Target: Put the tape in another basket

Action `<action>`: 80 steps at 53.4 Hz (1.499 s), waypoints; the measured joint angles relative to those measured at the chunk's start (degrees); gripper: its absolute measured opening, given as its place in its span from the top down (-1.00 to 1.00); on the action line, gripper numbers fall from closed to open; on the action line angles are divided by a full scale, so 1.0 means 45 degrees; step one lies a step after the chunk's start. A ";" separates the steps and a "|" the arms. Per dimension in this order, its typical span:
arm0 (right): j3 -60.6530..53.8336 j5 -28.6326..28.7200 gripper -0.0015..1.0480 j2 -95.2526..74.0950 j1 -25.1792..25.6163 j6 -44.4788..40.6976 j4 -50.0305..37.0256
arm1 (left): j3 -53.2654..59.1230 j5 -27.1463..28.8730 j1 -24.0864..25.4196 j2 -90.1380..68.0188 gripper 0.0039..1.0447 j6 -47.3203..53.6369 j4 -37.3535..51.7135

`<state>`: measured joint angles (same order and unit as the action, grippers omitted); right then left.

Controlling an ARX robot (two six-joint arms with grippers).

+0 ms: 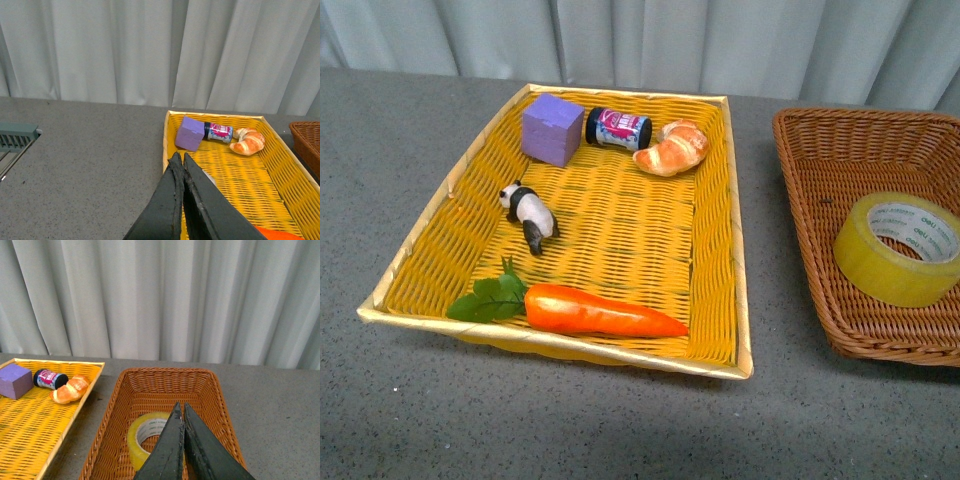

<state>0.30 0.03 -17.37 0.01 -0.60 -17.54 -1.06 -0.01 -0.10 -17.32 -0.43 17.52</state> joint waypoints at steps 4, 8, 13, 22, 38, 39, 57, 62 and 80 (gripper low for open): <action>0.0000 0.0000 0.98 0.0359 0.0000 0.0000 0.0359 | 0.0000 0.0000 0.0000 0.0359 0.93 0.0000 -0.0355; 0.0000 0.0000 0.98 0.0670 0.0000 0.0000 0.0661 | 0.0000 0.0000 0.0000 0.0685 0.93 0.0000 -0.0675; 0.0000 0.0000 0.98 0.1025 0.0000 0.0000 0.1015 | 0.0000 0.0000 0.0000 0.1015 0.93 0.0000 -0.1010; 0.0000 0.0005 0.98 0.1559 0.0000 0.0000 0.1549 | 0.0000 0.0000 0.0000 0.1545 0.93 0.0000 -0.1540; 0.0005 0.0010 0.98 0.3803 -0.0005 0.0000 0.3866 | -0.0005 0.0000 0.0000 0.3779 0.93 0.0000 -0.3847; 0.0005 0.0010 0.98 0.3803 0.0000 0.0000 0.3866 | -0.0005 0.0000 0.0000 0.3779 0.93 0.0000 -0.3847; 0.0005 0.0010 0.02 0.3813 0.0000 0.0000 0.3876 | -0.0005 0.0000 0.0000 0.3784 -0.10 0.0000 -0.3886; 0.0005 0.0010 -0.29 0.3813 0.0000 0.0000 0.3876 | -0.0005 0.0000 0.0000 0.3784 -0.41 0.0000 -0.3886; 0.0005 0.0010 -0.82 0.3813 0.0000 0.0010 0.3876 | -0.0005 0.0000 0.0000 0.3784 -0.88 0.0019 -0.3886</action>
<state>0.32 0.08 -0.21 0.01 -0.56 -0.10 -1.08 -0.01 -0.10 -0.30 -0.34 0.03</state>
